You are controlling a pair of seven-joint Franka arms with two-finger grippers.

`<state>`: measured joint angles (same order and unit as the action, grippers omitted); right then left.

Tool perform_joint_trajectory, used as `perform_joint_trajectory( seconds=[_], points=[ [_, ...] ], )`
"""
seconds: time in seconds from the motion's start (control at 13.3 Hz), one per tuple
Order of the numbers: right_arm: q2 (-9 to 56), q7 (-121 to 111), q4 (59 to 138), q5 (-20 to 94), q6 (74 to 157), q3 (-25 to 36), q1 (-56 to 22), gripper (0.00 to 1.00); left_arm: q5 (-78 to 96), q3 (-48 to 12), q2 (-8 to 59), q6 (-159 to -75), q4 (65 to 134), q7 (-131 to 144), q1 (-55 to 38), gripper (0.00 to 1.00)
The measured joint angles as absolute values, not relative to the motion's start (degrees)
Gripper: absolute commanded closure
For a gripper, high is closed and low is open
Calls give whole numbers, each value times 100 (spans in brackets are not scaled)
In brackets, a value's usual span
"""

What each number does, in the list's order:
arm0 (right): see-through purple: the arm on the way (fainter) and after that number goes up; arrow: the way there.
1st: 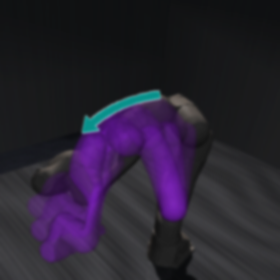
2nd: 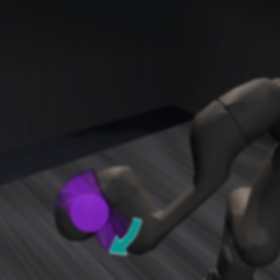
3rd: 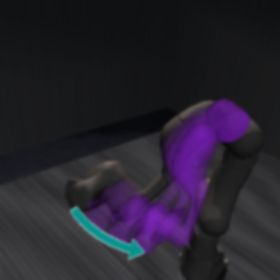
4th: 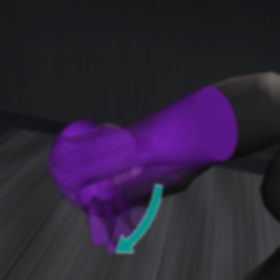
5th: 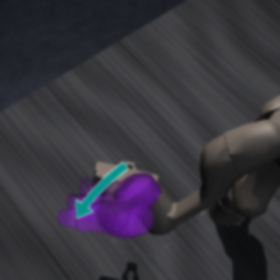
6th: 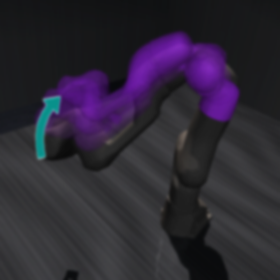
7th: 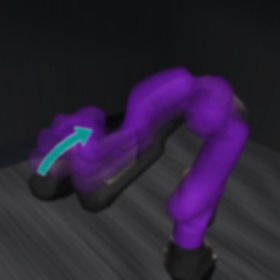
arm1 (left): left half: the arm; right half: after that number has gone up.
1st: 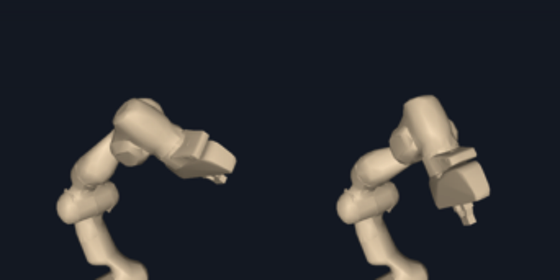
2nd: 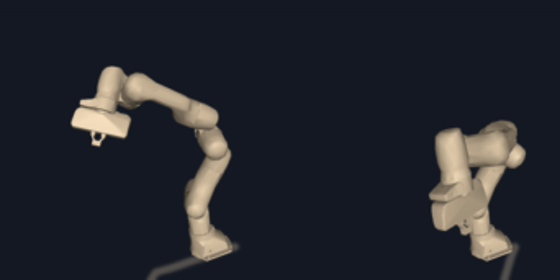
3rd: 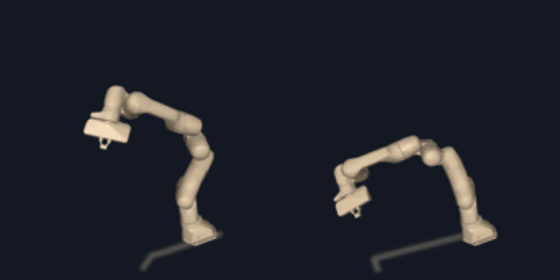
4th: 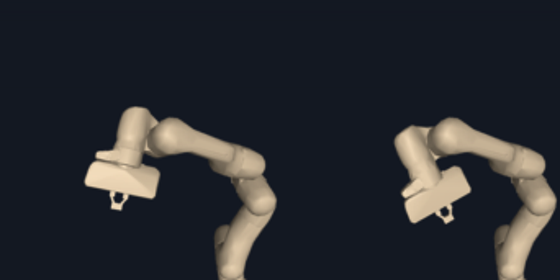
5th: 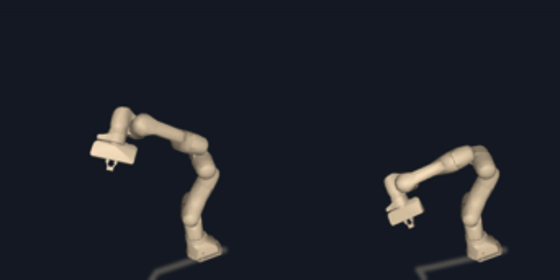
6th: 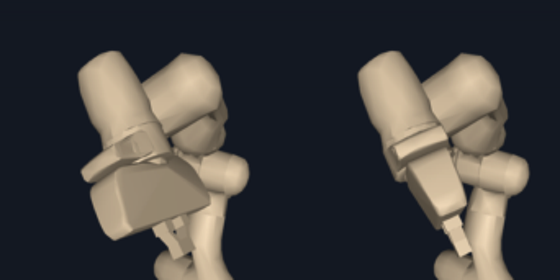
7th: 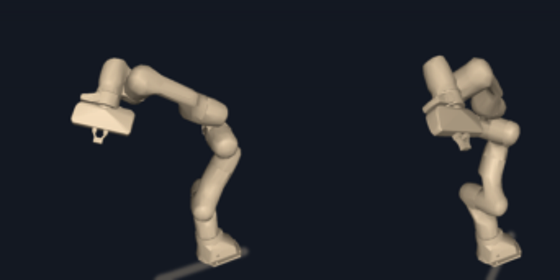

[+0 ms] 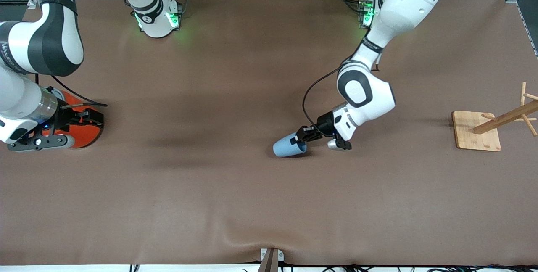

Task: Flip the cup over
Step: 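Carry the cup toward the wooden stand with the left gripper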

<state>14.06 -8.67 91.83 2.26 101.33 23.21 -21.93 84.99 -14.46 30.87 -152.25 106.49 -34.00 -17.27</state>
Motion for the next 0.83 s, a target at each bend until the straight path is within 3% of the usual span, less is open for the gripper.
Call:
perform_joint_trajectory(
  seconds=[0.38, 0.83],
  points=[
    [1205, -466, 9182, 226, 9964, 1267, -1288, 0, 5758, -1402, 2567, -15031, 10764, -1518, -1156, 100],
    [889, -365, 9194, 225, 9683, 694, -696, 0, 1663, -1371, 2368, -13413, 10565, 205, 302, 100]
  ],
)
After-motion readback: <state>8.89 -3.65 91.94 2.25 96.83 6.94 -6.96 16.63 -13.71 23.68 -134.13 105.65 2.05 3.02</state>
